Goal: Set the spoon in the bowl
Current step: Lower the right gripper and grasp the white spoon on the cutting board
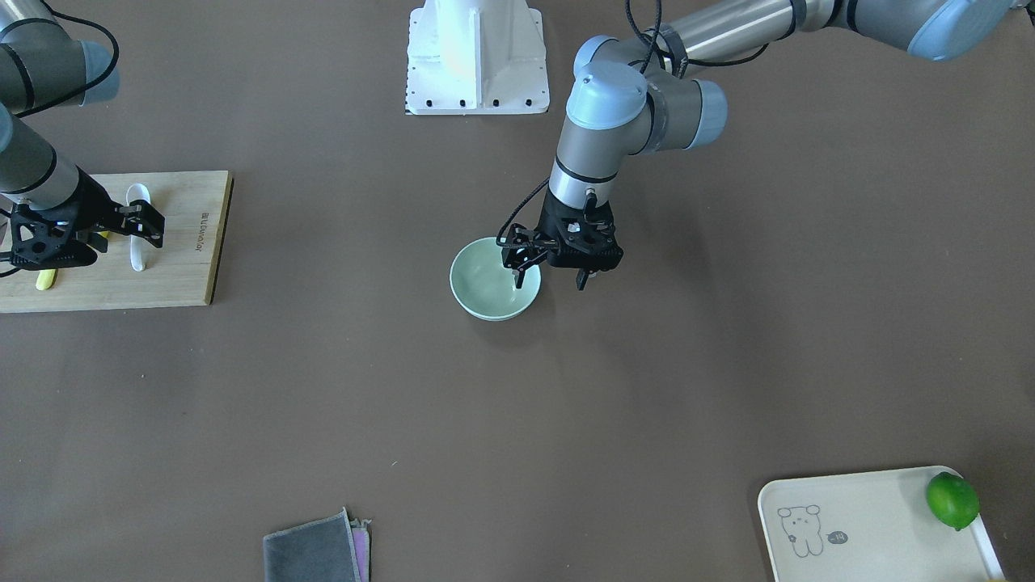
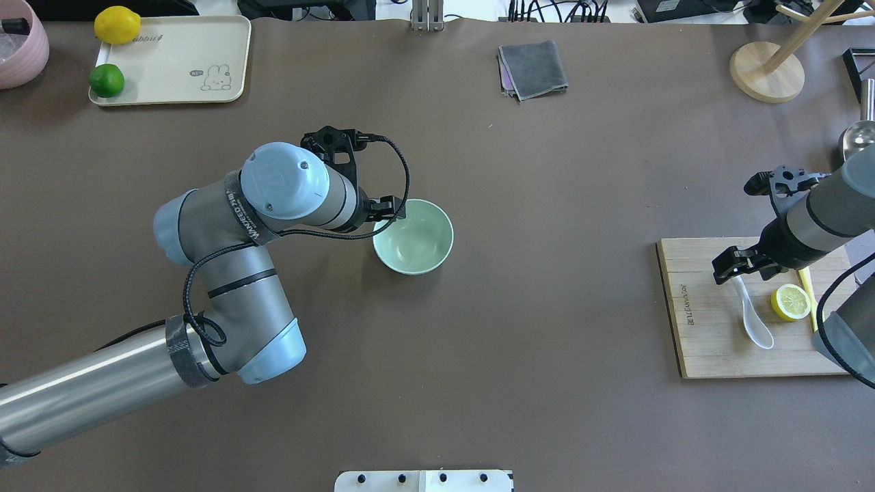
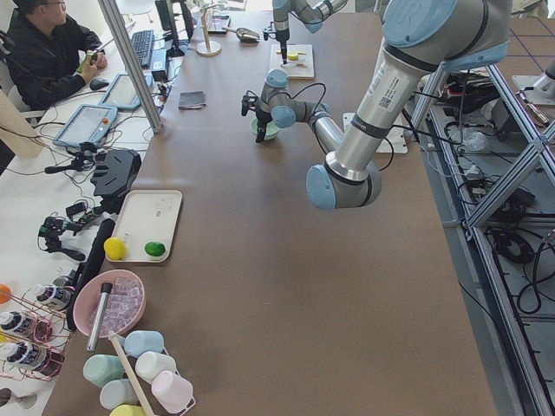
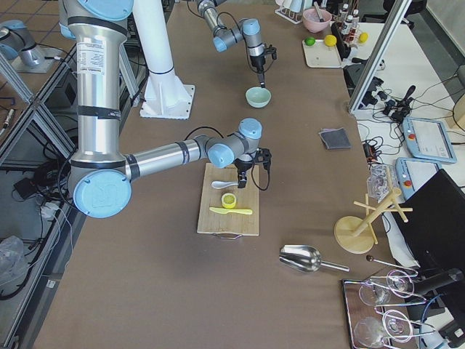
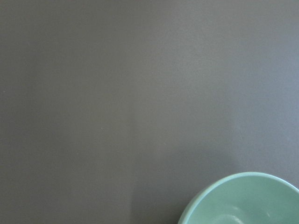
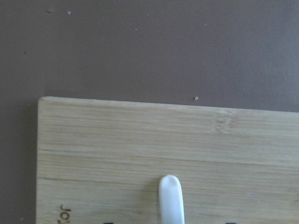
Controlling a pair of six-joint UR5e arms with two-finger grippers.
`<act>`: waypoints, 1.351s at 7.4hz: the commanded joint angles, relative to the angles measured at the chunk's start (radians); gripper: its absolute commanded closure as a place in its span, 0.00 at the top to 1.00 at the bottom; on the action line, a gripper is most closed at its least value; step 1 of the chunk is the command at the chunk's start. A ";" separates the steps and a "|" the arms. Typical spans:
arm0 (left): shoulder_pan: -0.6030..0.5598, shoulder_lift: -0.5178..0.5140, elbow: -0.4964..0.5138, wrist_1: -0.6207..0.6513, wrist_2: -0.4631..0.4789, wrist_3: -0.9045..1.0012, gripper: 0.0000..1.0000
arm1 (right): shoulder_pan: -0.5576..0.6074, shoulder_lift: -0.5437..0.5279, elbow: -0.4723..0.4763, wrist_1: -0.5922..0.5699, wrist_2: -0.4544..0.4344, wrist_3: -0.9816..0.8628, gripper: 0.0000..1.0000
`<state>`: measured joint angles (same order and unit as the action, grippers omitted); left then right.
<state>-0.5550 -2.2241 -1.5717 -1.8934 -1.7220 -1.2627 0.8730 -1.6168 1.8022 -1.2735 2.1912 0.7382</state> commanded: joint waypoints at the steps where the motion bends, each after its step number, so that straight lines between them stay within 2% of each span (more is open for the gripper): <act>1: 0.000 0.001 0.001 -0.001 0.001 0.000 0.98 | -0.018 -0.018 -0.003 0.025 -0.007 -0.002 0.74; 2: 0.000 0.001 0.001 -0.001 0.001 0.000 0.98 | -0.026 -0.020 -0.003 0.023 -0.010 0.000 0.74; 5: 0.000 0.001 0.002 -0.001 0.001 0.000 0.98 | -0.028 -0.020 -0.021 0.031 -0.024 -0.019 0.65; 6: 0.000 0.001 0.004 -0.003 0.001 0.002 0.98 | -0.029 -0.020 -0.026 0.031 -0.024 -0.017 0.56; 7: 0.000 0.001 0.007 -0.003 0.001 0.002 0.98 | -0.029 -0.020 -0.026 0.031 -0.024 -0.017 0.25; 8: 0.000 0.001 0.009 -0.003 0.001 0.002 0.98 | -0.029 -0.018 -0.026 0.031 -0.022 -0.019 0.00; 10: 0.000 0.001 0.007 -0.003 0.001 0.002 0.98 | -0.028 -0.006 -0.011 0.031 -0.016 -0.011 0.00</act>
<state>-0.5553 -2.2228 -1.5640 -1.8960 -1.7211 -1.2610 0.8439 -1.6322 1.7829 -1.2419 2.1701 0.7218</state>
